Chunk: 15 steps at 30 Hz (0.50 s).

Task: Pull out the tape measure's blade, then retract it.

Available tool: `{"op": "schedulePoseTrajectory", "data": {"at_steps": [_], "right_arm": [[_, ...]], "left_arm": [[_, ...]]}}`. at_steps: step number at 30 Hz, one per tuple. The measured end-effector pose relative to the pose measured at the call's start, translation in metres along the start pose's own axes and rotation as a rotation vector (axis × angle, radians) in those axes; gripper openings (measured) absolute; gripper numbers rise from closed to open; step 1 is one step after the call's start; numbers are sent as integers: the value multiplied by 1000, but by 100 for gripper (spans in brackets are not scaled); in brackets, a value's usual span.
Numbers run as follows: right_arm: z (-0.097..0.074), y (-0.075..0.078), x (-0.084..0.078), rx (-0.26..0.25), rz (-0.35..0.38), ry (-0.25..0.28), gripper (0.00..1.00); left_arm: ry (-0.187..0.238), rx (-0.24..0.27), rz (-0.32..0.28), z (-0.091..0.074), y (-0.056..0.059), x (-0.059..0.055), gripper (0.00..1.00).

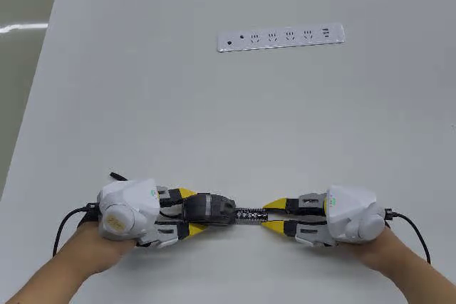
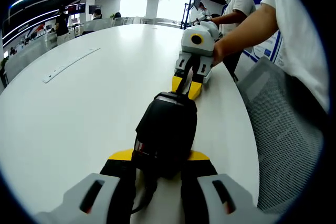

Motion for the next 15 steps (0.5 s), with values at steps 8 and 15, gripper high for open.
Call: {"op": "schedulePoseTrajectory", "data": {"at_steps": [8, 15], "right_arm": [[-6, 2, -2, -1, 11, 3, 10], [-11, 3, -4, 3, 19, 4, 10]], "left_arm": [[3, 0, -3, 0, -1, 0, 29], [3, 2, -3, 1, -1, 0, 29]]}}
Point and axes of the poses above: the centre of the closed fingertips' face, and the gripper's own axes: z roughly forward along the fingers, y roughly to its right, x roughly out of its top, the point moved 5 cm from there along -z, roughly backward along the fingers, and after that the axes turned 7 degrees about -z, right-handed, at the moved point
